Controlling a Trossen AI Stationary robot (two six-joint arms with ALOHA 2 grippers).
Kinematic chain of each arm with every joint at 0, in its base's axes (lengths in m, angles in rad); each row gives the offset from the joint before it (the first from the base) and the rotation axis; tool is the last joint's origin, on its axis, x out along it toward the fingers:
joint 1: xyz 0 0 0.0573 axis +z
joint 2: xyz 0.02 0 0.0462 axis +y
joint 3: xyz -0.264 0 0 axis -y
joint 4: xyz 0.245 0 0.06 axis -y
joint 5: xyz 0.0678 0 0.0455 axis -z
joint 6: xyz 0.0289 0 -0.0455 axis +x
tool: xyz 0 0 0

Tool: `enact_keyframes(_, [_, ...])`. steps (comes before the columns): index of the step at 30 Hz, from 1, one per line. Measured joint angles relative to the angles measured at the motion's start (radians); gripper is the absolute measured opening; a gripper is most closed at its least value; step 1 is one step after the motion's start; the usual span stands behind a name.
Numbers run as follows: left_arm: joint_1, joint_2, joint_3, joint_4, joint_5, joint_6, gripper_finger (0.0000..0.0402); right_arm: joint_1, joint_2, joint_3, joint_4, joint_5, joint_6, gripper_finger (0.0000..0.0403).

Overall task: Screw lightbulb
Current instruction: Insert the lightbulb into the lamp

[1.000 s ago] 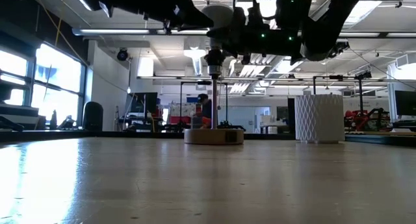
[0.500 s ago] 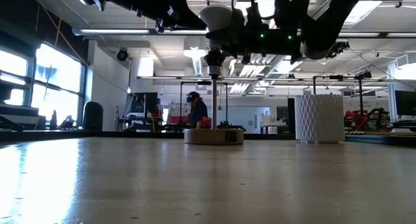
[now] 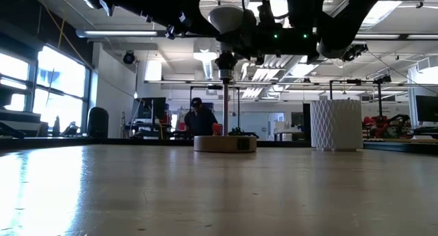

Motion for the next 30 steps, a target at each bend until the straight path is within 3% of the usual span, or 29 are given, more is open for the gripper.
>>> enact_keyframes(5, [-0.009,-0.011,0.003,0.119,0.013,0.039,0.0000,0.000,0.001,-0.001,0.001,0.002,0.000,0.0143])
enact_keyframes(8, [-0.005,-0.038,0.065,0.119,0.098,0.067,0.0000,0.000,0.002,-0.002,0.002,0.012,0.002,0.0145])
enact_keyframes(11, [0.021,-0.046,0.168,0.032,0.165,0.093,0.0000,0.000,0.002,-0.002,0.006,0.014,0.003,0.0144])
enact_keyframes(19, [0.181,0.026,0.509,-0.455,0.289,0.089,0.0000,0.000,0.003,-0.004,0.011,0.018,0.021,0.0144])
enact_keyframes(25, [0.260,0.113,0.563,-0.538,0.448,0.087,0.0000,0.000,0.003,-0.004,0.011,0.018,0.022,0.0145])
enact_keyframes(30, [0.270,0.139,0.569,-0.553,0.458,0.086,0.0000,-0.001,0.003,-0.004,0.007,0.021,0.027,0.0145])
